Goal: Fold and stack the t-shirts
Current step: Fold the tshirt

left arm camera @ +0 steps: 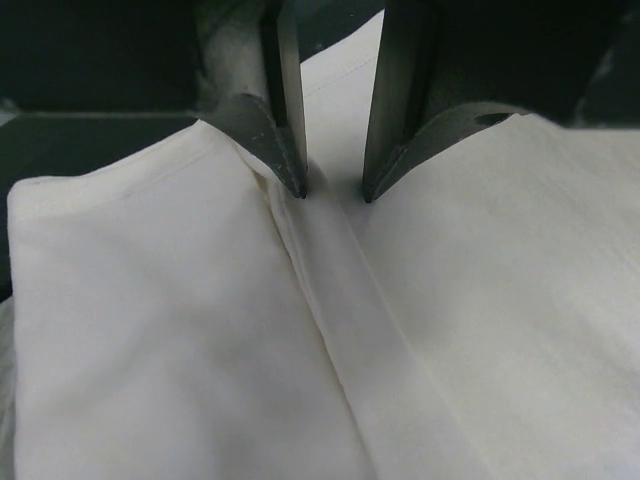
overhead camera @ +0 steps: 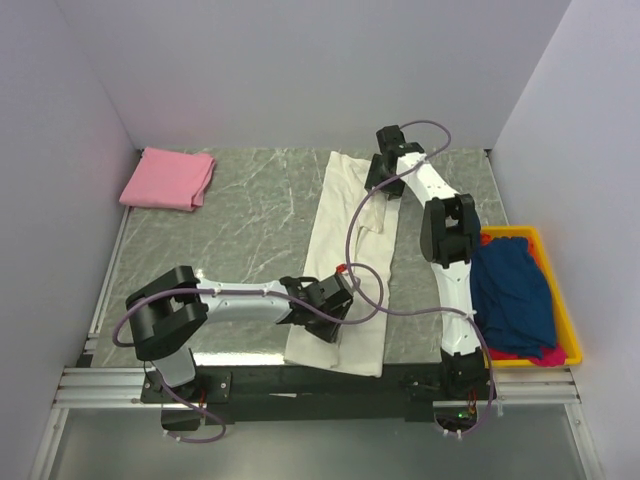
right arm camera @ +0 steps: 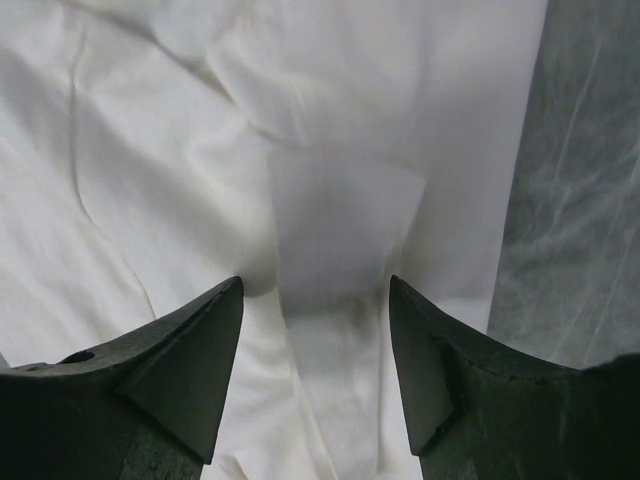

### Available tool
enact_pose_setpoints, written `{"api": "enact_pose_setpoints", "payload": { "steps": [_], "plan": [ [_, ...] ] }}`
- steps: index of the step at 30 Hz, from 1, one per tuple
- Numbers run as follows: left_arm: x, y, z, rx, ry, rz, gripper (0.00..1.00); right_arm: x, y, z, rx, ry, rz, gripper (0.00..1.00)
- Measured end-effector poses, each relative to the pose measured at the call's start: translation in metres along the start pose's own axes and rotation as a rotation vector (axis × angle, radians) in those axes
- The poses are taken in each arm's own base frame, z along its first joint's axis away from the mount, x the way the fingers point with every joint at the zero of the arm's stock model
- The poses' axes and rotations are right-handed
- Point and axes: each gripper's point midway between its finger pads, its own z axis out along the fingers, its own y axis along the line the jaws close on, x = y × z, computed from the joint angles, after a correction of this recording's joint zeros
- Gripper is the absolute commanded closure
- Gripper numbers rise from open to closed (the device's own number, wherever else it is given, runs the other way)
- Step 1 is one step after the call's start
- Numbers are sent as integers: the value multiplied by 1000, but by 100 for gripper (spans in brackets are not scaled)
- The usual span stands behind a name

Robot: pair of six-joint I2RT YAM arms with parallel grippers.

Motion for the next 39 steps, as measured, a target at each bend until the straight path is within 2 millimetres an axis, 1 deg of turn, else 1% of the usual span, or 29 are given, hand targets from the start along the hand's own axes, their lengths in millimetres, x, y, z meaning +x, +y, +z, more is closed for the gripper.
{"api": "enact_pose_setpoints", "payload": {
  "steps": [3, 10, 12, 13, 14, 17, 19, 21, 22, 24, 26, 27, 28, 29, 30, 31, 32, 33, 34, 35, 36, 37, 39],
  "plan": [
    [2, -6, 1, 20, 10, -1, 65, -10, 3, 7, -9, -16, -15, 33],
    [4, -10, 1, 38, 21, -7, 64, -4, 3, 14, -17, 14, -31, 33],
    [4, -11, 0, 41, 20, -6, 58, -5, 4, 14, -23, 14, -34, 33],
    [4, -12, 0, 45, 19, -8, 56, -5, 5, 14, -24, 14, -34, 31],
    [4, -13, -1, 47, 18, -7, 51, -5, 5, 14, -26, 11, -34, 29],
    [6, -12, -5, 45, 23, 2, 44, -7, 5, 11, -37, -5, -40, 22],
    [9, -9, -9, 37, 30, 2, 43, -12, 7, 4, -45, -24, -42, 21],
    [9, -3, -15, 25, 31, -9, 39, -23, 10, -7, -55, -56, -38, 21],
    [7, 0, -21, 22, 23, -19, 38, -29, 12, -17, -62, -78, -35, 21],
    [-5, 5, -35, 24, -21, -49, 38, -44, 13, -46, -75, -132, -22, 21],
    [-23, 10, -54, 27, -98, -96, 37, -55, 11, -89, -92, -197, 13, 23],
    [-33, 13, -64, 25, -141, -127, 37, -58, 9, -115, -112, -239, 35, 24],
    [-40, 17, -74, 22, -178, -161, 36, -53, 4, -140, -126, -262, 57, 24],
    [-49, 23, -84, 17, -218, -203, 23, -44, -2, -164, -143, -287, 81, 24],
    [-57, 28, -93, 20, -255, -242, 21, -25, -11, -197, -177, -316, 110, 26],
    [-62, 33, -101, 23, -284, -284, 21, -14, -17, -212, -182, -325, 123, 27],
    [-66, 42, -106, 28, -314, -332, 26, 4, -26, -231, -206, -348, 146, 28],
    [-64, 51, -110, 28, -328, -373, 27, 24, -33, -242, -211, -344, 157, 28],
    [-60, 61, -111, 22, -339, -411, 27, 49, -38, -258, -247, -349, 169, 29],
    [-51, 71, -109, 9, -332, -438, 28, 72, -44, -266, -263, -343, 176, 29],
    [-41, 77, -106, 0, -317, -464, 30, 93, -45, -270, -290, -336, 176, 30],
    [-29, 81, -102, -4, -291, -477, 31, 121, -49, -270, -306, -304, 177, 32],
    [-9, 83, -93, -3, -235, -498, 34, 182, -53, -259, -336, -210, 166, 35]
  ]
}}
